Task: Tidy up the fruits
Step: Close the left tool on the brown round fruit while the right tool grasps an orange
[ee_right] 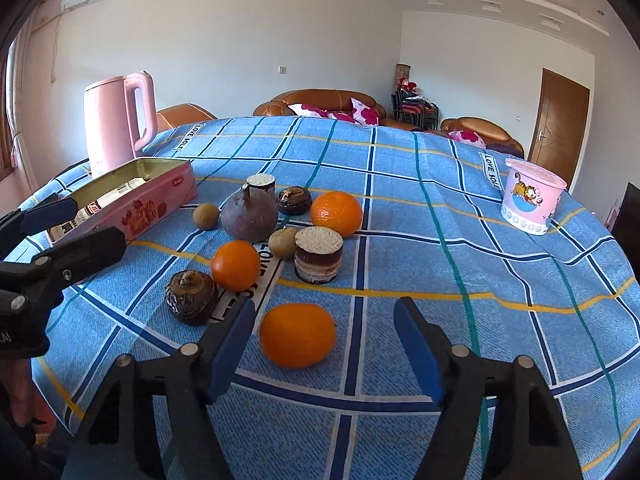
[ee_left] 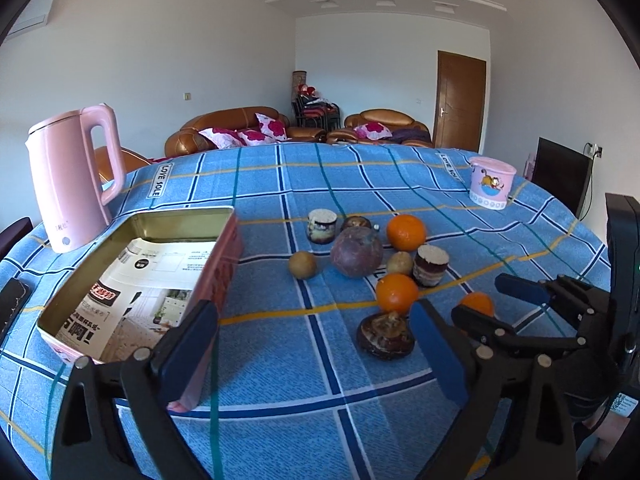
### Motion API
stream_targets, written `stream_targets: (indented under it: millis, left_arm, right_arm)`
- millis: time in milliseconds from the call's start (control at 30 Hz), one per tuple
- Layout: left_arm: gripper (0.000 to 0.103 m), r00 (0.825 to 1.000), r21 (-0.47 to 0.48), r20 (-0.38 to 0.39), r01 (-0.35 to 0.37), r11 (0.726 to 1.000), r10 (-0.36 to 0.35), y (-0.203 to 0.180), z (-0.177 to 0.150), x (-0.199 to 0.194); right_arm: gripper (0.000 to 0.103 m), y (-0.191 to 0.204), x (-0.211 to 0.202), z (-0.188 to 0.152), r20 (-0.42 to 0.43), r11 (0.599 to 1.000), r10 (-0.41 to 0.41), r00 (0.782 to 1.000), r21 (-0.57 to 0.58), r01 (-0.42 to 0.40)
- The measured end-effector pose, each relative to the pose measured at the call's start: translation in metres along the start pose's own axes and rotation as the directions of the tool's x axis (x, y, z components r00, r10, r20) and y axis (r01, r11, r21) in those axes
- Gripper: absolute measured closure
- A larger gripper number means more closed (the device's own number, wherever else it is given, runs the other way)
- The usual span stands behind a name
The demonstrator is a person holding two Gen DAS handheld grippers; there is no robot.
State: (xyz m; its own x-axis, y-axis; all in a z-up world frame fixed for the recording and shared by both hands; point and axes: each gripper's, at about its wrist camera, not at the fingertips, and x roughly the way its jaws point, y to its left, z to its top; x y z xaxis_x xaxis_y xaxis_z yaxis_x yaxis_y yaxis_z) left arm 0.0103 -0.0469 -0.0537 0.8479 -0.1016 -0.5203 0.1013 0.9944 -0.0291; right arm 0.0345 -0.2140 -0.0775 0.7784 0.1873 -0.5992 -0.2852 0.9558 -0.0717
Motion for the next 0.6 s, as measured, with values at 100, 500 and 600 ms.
stream_targets:
  millis: [100, 500, 600]
  left_arm:
    - [0.008, 1.0, 0.008, -0.016, 0.025, 1.0, -0.024, -0.006, -0.002, 0.003]
    - [0.034, 0.978, 0.035, -0.164, 0.137, 0.99, -0.129, -0.031, -0.004, 0.033]
    - [0.043, 0.973, 0.031, -0.193, 0.136, 0.99, -0.128, -0.034, -0.003, 0.041]
  right_arm:
    - [0.043, -0.001, 0.003, 0.0, -0.023, 0.999, 0.047, 0.999, 0.007, -0.047]
    - [0.059, -0.017, -0.001, -0.002, 0.01, 0.996, 0.05, 0.999, 0.068, -0.05]
    - [0.06, -0.026, -0.003, -0.001, 0.026, 0.995, 0.035, 0.999, 0.093, -0.037]
